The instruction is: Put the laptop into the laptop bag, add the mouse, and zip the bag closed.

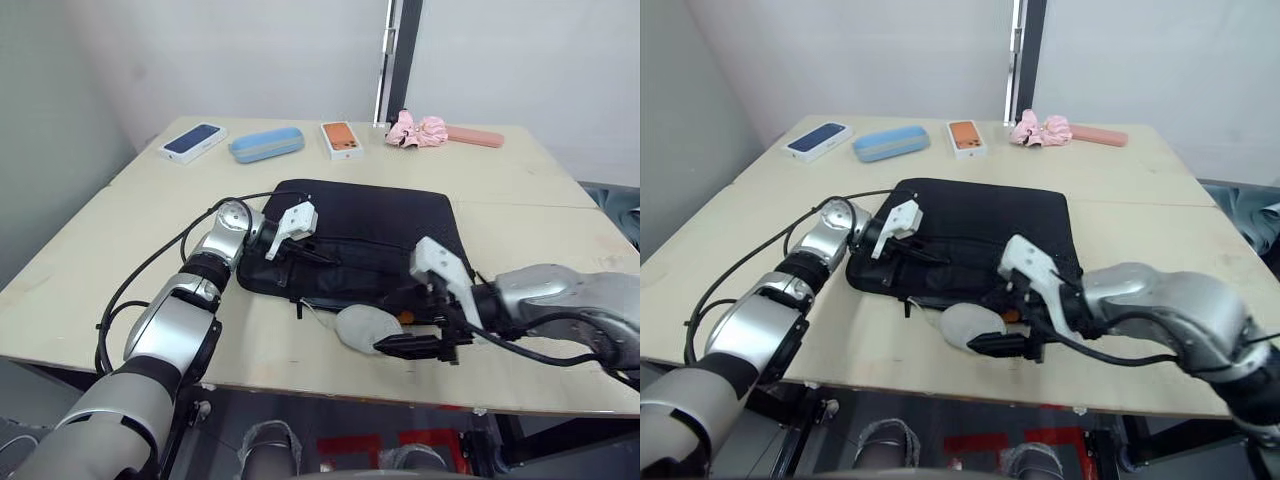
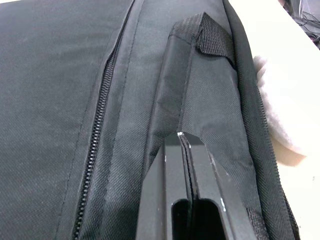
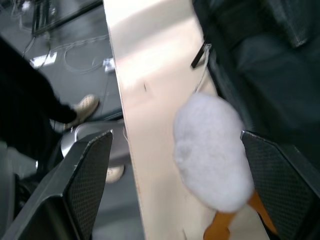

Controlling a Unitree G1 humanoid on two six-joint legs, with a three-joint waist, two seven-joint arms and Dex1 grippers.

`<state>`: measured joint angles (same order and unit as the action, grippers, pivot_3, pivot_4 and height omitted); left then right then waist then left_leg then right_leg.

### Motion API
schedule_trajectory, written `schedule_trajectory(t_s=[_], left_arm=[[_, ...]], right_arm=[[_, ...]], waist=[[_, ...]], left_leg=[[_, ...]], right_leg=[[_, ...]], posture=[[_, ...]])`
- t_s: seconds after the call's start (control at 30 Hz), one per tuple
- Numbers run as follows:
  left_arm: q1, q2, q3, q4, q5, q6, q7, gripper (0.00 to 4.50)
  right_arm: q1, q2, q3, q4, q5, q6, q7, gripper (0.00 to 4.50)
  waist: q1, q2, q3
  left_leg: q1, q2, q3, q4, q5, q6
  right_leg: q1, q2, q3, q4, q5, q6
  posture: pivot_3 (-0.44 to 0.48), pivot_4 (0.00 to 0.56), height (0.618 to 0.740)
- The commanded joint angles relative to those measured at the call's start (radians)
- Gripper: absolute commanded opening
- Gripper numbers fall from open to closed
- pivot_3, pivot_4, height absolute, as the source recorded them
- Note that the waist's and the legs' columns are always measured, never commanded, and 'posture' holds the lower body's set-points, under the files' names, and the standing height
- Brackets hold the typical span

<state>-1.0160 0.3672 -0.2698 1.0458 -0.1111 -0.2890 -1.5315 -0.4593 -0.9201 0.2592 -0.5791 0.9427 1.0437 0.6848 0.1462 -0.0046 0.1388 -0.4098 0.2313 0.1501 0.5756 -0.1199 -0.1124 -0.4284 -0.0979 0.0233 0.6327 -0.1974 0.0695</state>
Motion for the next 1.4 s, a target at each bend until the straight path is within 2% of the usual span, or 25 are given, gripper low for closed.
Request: schedule_trajectory(t_s=[0.03,0.23,0.37,0.47,0.6,0.67,0.83,0.97,1.17,1.3,1.4], left_arm=[[0.023,0.006,0.004,-0.009,0.041,0.009,0.012,0.0],[0.042,0.005,0.015,-0.053,0.042,0.028,0.007,0.0],[0.062,0.01,0.019,-0.093,0.038,0.044,0.0,0.0],[0.072,0.011,0.022,-0.112,0.039,0.056,-0.002,0.0],[0.069,0.01,0.019,-0.113,0.048,0.058,0.002,0.0],[0.062,0.007,0.019,-0.108,0.05,0.064,0.005,0.0],[0.05,0.002,0.018,-0.098,0.067,0.048,0.004,0.0],[0.038,0.0,0.017,-0.079,0.084,0.018,0.008,0.0],[0.039,0.003,0.015,-0.075,0.093,-0.012,-0.01,0.0],[0.036,0.003,0.015,-0.06,0.104,-0.027,-0.009,0.0],[0.034,-0.001,0.014,-0.058,0.107,-0.034,-0.012,0.0]], right_arm=[[-0.057,0.045,0.081,0.061,-0.13,-0.062,0.068,4.27],[-0.09,0.106,0.211,0.152,-0.317,-0.122,0.141,4.27],[-0.067,0.133,0.197,0.174,-0.342,-0.149,0.19,3.11],[-0.058,0.143,0.172,0.177,-0.348,-0.145,0.199,2.07],[-0.01,0.1,0.158,0.133,-0.364,-0.152,0.229,0.63],[0.012,0.085,0.141,0.11,-0.353,-0.147,0.244,0.06],[0.092,0.033,0.039,0.028,-0.299,-0.1,0.241,0.02],[0.259,-0.076,-0.203,-0.058,-0.23,-0.101,0.258,0.02],[0.471,-0.172,-0.504,-0.089,-0.195,-0.103,0.295,0.02],[0.594,-0.208,-0.658,-0.076,-0.215,-0.108,0.333,0.02],[0.749,-0.223,-0.811,-0.018,-0.295,-0.141,0.402,0.02]], waist=[[-0.001,0.0,0.0],[-0.001,0.0,0.0],[0.0,0.0,0.0],[-0.001,0.0,0.0],[0.001,0.0,0.0],[0.002,0.0,0.0],[0.003,0.0,0.0],[0.014,0.0,0.0],[0.009,0.0,0.0],[0.008,0.0,0.0],[0.012,0.0,0.0]], left_leg=[[0.0,0.0,0.0,0.0,0.0,0.0],[0.0,0.0,-0.001,0.0,0.0,0.0],[0.0,0.0,-0.001,0.0,0.0,0.0],[0.0,0.0,-0.001,0.0,0.0,0.0],[0.0,0.0,-0.001,0.0,0.0,0.0],[-0.001,0.0,-0.001,0.0,0.0,0.0],[0.0,0.0,-0.001,0.0,0.0,0.0],[-0.002,-0.001,-0.001,0.0,0.0,0.001],[-0.001,-0.001,-0.001,0.0,0.0,0.002],[-0.001,-0.001,0.0,0.0,0.0,0.003],[-0.002,-0.001,-0.001,0.0,0.0,0.003]], right_leg=[[0.0,0.0,0.0,0.0,0.0,0.0],[0.0,0.0,0.0,0.001,0.0,0.0],[0.0,0.0,0.0,0.001,0.0,0.0],[0.0,0.0,0.0,0.0,0.0,0.0],[0.0,0.0,0.0,0.0,0.0,0.0],[0.0,0.0,0.0,0.0,0.0,0.0],[0.0,0.0,0.0,0.0,0.0,0.0],[0.001,-0.002,0.0,-0.002,0.0,0.0],[0.002,-0.002,0.0,-0.003,0.0,0.0],[0.002,-0.003,0.0,-0.005,0.0,0.0],[0.002,-0.003,0.0,-0.005,0.0,0.0]], posture=[[0.0,0.15,0.74],[0.0,0.15,0.74],[0.0,0.15,0.74],[0.0,0.15,0.74],[0.0,0.15,0.74],[0.0,0.15,0.74],[0.0,0.15,0.74],[0.0,0.15,0.74],[0.0,0.15,0.74],[0.0,0.15,0.74],[0.0,0.15,0.74]])
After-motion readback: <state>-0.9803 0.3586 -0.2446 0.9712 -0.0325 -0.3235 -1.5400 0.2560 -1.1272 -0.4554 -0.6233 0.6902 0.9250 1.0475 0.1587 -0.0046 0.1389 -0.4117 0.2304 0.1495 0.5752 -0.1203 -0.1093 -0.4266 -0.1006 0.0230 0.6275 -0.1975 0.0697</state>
